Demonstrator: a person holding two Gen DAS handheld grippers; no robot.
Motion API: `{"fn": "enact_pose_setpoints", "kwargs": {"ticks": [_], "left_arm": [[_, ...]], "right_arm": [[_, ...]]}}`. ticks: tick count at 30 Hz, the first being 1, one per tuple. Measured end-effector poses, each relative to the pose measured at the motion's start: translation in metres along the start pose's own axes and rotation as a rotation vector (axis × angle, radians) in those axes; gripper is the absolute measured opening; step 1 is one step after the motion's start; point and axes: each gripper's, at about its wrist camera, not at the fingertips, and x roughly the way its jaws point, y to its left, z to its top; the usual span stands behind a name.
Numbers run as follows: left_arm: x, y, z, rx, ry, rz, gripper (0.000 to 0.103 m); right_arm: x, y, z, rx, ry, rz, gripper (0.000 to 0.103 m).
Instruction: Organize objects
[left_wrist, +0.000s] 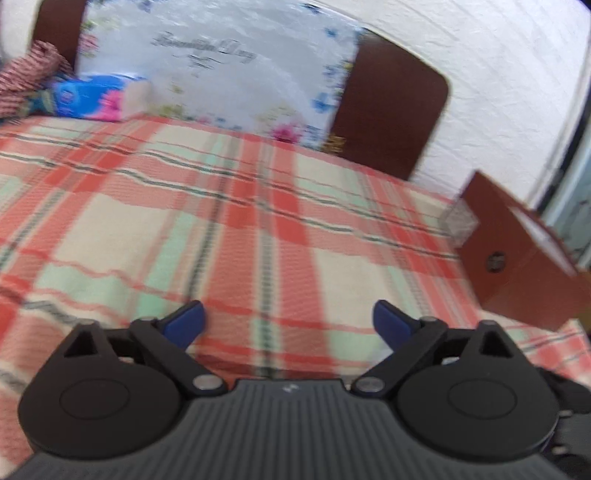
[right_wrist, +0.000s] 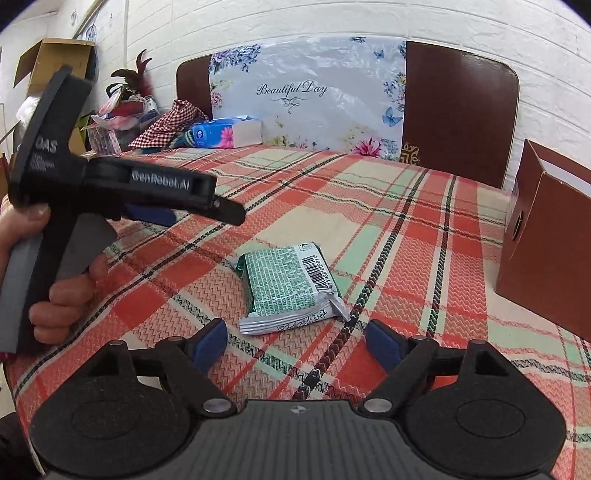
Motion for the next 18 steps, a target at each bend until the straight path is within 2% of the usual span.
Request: {"fn": "enact_pose_setpoints", "kwargs": {"ticks": [4,7,8,13,18], "left_arm": [[0.016,-0.021,-0.003,0.07,0.077,-0.111,0.085],[0.019,-0.036,-0.018,0.156,0.056,-0.113,0.085],[0.018,-0.039,-0.022,0.158,0.05,-0.124,0.085],[0.006,-0.045,-0.035,0.124,0.066,-0.192,0.069],[-0.005,-0.05,-0.039,0.073,0.114,-0.229,0.068]], "right_arm": [[0.0,0.0,0.0,0.006,0.003,0.002,0.083],[0.0,0.0,0.0,0.005,0.003,0.002,0.083],[0.0,-0.001,0.0,0.005,0.003,0.003,0.083],[0.001,-0.001,0.001,0.011,0.002,0.005,0.084],[0.001,0.001,0.001,0.008,0.004,-0.007,0.083]]}}
